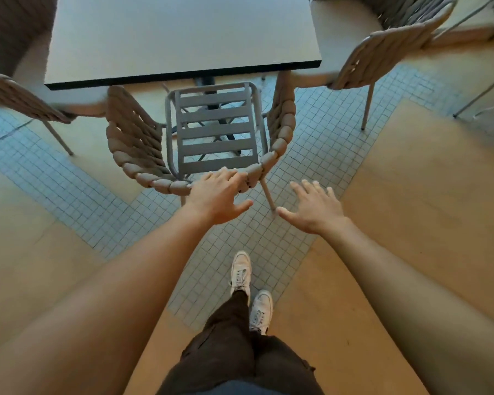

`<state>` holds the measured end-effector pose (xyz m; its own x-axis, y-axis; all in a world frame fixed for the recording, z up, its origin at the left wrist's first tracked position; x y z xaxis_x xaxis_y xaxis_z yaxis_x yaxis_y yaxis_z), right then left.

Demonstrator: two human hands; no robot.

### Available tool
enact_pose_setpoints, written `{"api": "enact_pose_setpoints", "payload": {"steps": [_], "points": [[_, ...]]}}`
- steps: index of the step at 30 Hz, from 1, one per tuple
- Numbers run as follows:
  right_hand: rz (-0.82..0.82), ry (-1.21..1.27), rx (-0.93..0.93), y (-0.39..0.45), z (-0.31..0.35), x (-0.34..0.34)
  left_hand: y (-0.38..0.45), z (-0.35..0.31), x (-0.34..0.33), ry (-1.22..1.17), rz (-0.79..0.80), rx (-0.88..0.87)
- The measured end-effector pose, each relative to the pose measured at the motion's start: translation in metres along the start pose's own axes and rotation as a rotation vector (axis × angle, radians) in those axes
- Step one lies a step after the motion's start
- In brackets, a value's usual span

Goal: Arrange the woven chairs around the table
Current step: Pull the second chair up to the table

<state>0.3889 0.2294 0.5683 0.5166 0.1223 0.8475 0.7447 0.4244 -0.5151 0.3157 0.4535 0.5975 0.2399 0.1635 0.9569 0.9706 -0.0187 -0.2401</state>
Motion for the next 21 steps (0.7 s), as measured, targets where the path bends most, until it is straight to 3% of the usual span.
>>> {"api": "enact_pose_setpoints", "payload": {"steps": [8, 21], "points": [[-0.073, 0.061, -0.155, 0.033, -0.046, 0.054, 0.094, -0.034, 0.025, -0.008, -0.057, -0.220], [-0.183, 0.136, -0.276, 0.064, -0.132, 0.109, 0.210, -0.091, 0.050, 0.086, -0.060, -0.382]]}}
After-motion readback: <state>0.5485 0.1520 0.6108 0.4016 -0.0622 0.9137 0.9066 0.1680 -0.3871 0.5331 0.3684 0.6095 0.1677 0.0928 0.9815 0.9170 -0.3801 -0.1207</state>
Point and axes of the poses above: each hand's wrist, its own y-axis towards the middle knuckle, its own x-axis out of the back of the hand, z = x × y, the point moved 2 cm from there along y, towards the middle knuckle, and after that the axes turned 1 degree about -x, right-handed, at the moved point
